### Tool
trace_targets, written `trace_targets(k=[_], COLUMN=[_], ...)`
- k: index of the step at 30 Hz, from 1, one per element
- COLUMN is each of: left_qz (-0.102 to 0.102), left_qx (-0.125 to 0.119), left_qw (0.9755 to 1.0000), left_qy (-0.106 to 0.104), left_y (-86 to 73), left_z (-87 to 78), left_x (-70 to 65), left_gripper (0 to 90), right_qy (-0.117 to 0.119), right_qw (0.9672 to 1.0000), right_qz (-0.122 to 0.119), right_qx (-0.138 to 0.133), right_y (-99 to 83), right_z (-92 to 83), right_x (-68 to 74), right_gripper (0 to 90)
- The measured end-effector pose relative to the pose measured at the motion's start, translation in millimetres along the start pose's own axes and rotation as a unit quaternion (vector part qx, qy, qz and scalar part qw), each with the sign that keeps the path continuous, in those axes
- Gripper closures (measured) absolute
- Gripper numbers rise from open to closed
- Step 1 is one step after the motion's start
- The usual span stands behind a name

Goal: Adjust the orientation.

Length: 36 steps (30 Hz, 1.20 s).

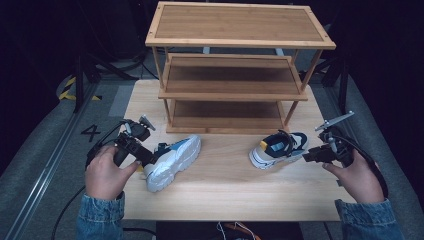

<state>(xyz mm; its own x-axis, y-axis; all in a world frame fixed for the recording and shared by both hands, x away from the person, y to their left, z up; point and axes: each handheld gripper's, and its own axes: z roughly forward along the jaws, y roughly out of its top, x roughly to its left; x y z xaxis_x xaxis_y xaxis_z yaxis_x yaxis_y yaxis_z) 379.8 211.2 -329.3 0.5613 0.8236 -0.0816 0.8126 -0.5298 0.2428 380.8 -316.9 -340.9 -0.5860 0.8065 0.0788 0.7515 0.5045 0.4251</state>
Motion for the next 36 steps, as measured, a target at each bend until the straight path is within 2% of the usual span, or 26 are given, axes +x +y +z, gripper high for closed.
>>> trace_targets(k=[5,7,9,11,13,15,16,20,25,28,29,36], left_qz=[0.004,0.005,0.008,0.015,0.02,0.019,0.018,0.037,0.044,0.04,0.035,0.033], left_qx=[-0.003,-0.01,-0.011,-0.001,0.007,0.01,0.01,0.033,0.05,0.066,0.068,0.061], left_qw=[1.0,0.9997,0.9999,0.9999,0.9997,0.9994,0.9993,0.9983,0.9967,0.9959,0.996,0.9962], left_qy=[-0.002,-0.02,-0.008,-0.002,-0.012,-0.029,-0.03,-0.031,-0.047,-0.046,-0.047,-0.052], left_y=[-1.3,-2.7,-3.5,-2.0,0.8,3.9,4.7,10.8,15.9,17.6,17.5,16.1], left_z=[-2.4,-3.8,-4.6,-1.9,1.6,4.4,6.5,17.5,27.1,35.1,37.7,38.0], left_x=[-0.1,0.7,-0.3,-2.6,-4.5,-5.0,-6.0,-11.0,-16.9,-17.2,-17.4,-16.8], left_gripper=[51.2,58.1,64.1,71.6,81.3,85.7,88.7,89.5,89.6,89.7,89.7,89.8], right_qy=[-0.001,-0.002,-0.002,-0.001,-0.002,-0.001,-0.002,-0.004,-0.005,-0.006,-0.006,-0.004], right_qw=[1.0,1.0,1.0,1.0,1.0,1.0,1.0,1.0,1.0,1.0,1.0,1.0], right_qz=[-0.004,-0.005,-0.007,-0.004,-0.005,-0.003,-0.004,-0.003,0.001,-0.001,-0.002,-0.006], right_qx=[0.0,-0.001,-0.003,-0.001,0.001,0.006,0.004,0.0,0.002,0.002,0.002,0.002], right_y=[0.4,1.0,1.7,1.7,0.6,-0.6,-1.0,-2.5,-3.7,-3.0,-2.4,-0.2], right_z=[0.8,-0.1,-0.1,0.8,2.7,3.2,2.9,-0.6,-0.5,-0.5,-0.2,1.8], right_x=[0.3,0.7,1.1,1.8,1.5,1.7,1.6,1.4,0.5,0.6,1.4,3.0], right_gripper=[62.8,62.8,62.8,62.8,62.8,62.8,62.8,62.8,62.6,62.6,62.6,62.0])
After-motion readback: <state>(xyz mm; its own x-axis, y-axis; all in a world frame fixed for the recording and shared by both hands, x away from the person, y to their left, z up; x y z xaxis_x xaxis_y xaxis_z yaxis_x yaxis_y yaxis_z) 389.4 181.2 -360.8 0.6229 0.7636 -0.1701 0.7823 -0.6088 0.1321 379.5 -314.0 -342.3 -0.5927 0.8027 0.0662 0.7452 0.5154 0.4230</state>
